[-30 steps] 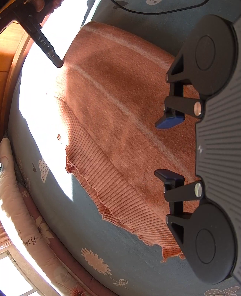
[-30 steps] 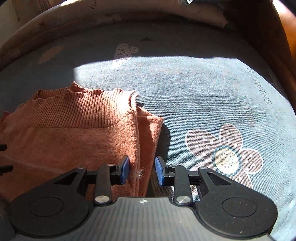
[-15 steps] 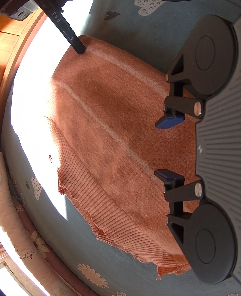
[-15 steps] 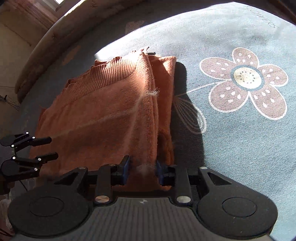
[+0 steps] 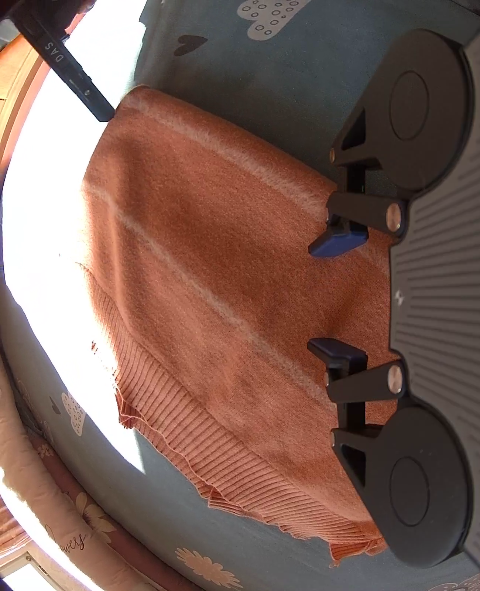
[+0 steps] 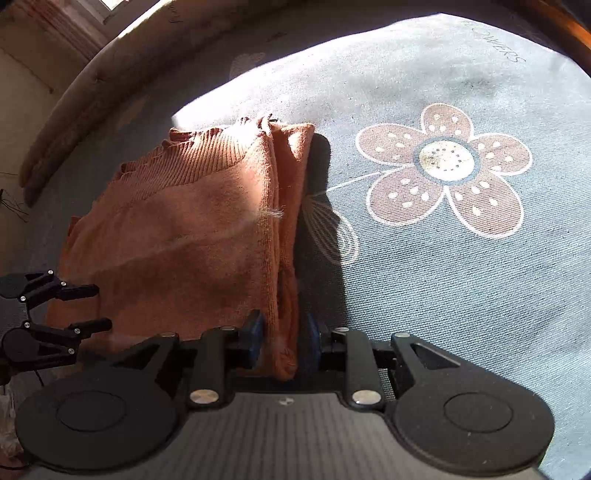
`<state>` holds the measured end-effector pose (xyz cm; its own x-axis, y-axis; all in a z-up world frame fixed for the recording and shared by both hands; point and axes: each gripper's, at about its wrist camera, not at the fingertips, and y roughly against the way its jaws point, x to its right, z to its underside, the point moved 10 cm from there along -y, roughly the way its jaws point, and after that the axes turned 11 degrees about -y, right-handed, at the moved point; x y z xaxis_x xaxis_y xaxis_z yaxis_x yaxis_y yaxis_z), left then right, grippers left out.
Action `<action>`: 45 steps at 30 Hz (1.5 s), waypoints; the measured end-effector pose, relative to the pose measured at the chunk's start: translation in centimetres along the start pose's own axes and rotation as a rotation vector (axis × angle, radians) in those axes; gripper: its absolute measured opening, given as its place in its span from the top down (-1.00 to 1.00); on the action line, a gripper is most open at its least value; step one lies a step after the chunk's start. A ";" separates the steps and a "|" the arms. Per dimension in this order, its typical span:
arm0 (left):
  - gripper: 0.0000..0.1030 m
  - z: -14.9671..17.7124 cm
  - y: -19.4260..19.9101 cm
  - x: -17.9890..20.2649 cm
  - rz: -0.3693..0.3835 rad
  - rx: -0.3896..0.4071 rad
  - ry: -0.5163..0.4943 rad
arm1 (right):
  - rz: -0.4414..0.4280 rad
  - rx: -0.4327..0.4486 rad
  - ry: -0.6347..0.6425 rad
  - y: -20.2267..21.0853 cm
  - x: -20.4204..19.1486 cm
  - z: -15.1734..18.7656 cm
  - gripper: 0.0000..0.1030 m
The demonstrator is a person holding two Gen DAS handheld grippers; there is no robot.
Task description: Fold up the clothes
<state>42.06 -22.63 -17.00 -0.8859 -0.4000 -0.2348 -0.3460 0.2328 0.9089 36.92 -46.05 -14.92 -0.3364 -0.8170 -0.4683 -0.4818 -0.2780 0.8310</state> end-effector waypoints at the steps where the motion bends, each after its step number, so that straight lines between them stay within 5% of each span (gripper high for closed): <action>1: 0.00 0.0 -0.1 0.2 0.006 -0.001 -0.012 | 0.005 0.038 0.017 0.3 -0.5 -1.0 0.43; 6: 0.03 0.7 -0.2 1.7 0.039 0.021 -0.015 | -0.008 0.185 0.131 0.0 -4.4 -5.6 0.43; 10: 0.03 1.8 0.3 2.2 0.058 0.029 0.016 | -0.034 0.174 0.248 -3.9 -7.0 -7.2 0.43; 12: -0.04 2.8 0.4 2.3 0.078 0.016 0.028 | 0.031 0.155 0.237 -5.8 -5.7 -7.4 0.44; 13: -0.08 3.4 0.5 2.4 0.087 0.004 0.034 | 0.063 0.145 0.232 -6.8 -5.0 -7.5 0.52; 14: -0.08 3.9 0.8 2.4 0.089 0.001 0.034 | 0.085 0.142 0.216 -7.4 -4.3 -7.7 0.86; 15: -0.08 4.4 1.2 2.4 0.085 0.006 0.027 | 0.081 0.154 0.176 -6.9 -3.7 -7.9 0.91; 18: -0.08 4.4 2.4 2.2 0.065 0.056 0.015 | 0.097 0.169 0.144 -5.0 -4.5 -7.6 0.60; 24: -0.08 4.7 1.3 2.2 0.102 0.029 0.097 | 0.069 0.111 0.243 -5.1 -9.3 -4.0 0.51; 30: -0.06 7.0 3.1 2.5 0.109 0.030 0.206 | 0.024 0.029 0.197 -6.0 -11.6 0.6 0.45; 40: -0.06 13.7 6.8 -5.8 -0.108 0.086 0.585 | -0.035 -0.076 0.388 -6.9 -18.8 7.6 0.28; 45: -0.06 17.8 4.5 -5.5 -0.063 0.042 0.671 | -0.058 -0.097 0.452 -7.9 -21.9 9.0 0.28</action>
<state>39.90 -3.62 -17.73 -0.4845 -0.8747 -0.0099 -0.4149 0.2198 0.8829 40.83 -21.42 -13.89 0.0859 -0.9310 -0.3548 -0.4041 -0.3581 0.8417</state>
